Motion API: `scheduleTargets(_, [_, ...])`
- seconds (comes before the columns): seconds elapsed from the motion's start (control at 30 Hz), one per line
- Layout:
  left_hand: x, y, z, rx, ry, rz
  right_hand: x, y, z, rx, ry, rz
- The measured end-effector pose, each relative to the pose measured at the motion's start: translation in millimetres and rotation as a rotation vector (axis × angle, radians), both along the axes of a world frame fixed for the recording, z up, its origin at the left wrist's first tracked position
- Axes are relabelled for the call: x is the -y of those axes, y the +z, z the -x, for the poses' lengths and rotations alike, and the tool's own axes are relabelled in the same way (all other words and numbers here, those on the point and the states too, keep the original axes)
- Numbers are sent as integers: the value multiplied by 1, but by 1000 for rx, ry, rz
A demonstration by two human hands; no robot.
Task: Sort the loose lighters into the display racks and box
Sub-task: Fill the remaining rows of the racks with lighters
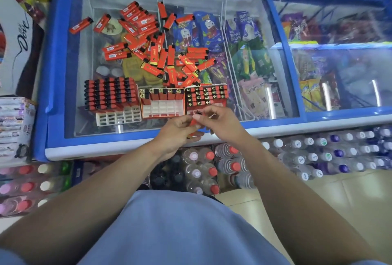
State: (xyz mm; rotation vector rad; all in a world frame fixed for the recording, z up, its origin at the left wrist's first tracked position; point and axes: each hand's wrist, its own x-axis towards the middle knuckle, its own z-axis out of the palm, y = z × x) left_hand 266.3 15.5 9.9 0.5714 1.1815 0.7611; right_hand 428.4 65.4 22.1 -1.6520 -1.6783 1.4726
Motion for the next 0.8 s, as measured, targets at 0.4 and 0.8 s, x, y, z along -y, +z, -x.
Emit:
scheduleTargets(0.4, [-24,-5,0,-398,-50,-39,-47,2,-40,576,124,-316])
scheduleTargets(0.8, [-21,3,-1,-424,-110,-68,-45,-9,-39,647,228,-329])
